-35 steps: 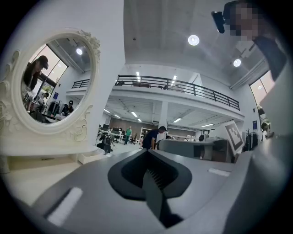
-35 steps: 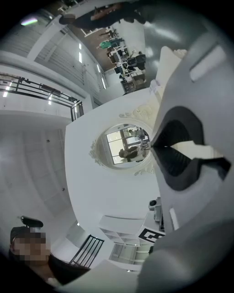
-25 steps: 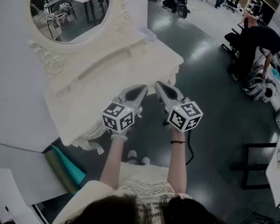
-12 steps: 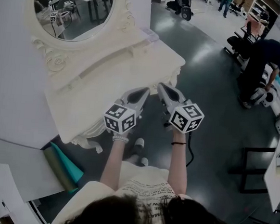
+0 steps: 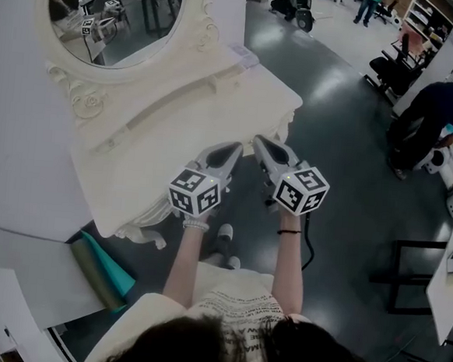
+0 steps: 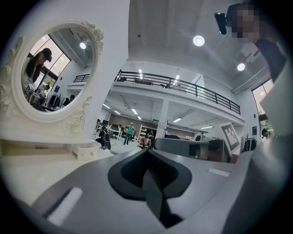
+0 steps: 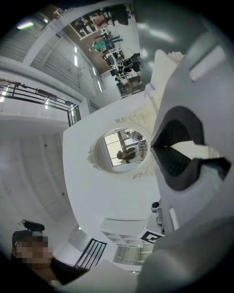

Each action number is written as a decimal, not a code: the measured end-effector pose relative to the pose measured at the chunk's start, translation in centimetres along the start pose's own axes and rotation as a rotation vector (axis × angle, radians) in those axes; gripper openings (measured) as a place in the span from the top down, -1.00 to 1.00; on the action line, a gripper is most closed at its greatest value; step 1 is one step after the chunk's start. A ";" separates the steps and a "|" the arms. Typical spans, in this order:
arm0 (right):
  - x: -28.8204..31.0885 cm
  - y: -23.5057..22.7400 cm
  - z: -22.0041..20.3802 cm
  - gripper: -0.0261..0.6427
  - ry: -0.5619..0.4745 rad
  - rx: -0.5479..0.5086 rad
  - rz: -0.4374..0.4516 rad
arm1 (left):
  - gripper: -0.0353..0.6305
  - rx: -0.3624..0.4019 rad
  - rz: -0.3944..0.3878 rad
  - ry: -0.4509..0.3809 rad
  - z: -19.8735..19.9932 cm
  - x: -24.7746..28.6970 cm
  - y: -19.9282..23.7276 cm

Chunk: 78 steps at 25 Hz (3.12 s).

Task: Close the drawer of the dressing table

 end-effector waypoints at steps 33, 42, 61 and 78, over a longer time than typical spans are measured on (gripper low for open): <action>11.3 -10.8 2.0 0.91 0.031 0.051 -0.050 | 0.88 -0.072 -0.029 0.032 -1.7 10.6 12.1; 13.0 -12.9 1.6 0.91 0.050 0.059 -0.073 | 0.88 -0.098 -0.034 0.033 -2.5 12.5 14.0; 17.5 -21.0 2.9 0.91 0.201 0.102 0.045 | 0.88 -0.181 0.140 0.052 -4.6 19.4 17.1; 20.8 -25.5 3.1 0.91 0.321 0.117 0.157 | 0.88 -0.245 0.321 0.047 -6.3 22.1 19.3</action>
Point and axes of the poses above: the fingertips, and each gripper's own axes: x forward along the fingers, y to its left, z out of its top, the point moved 3 cm from there along -x, backward along the fingers, and after that the axes turned 11 degrees about x, right-handed, at the moved point
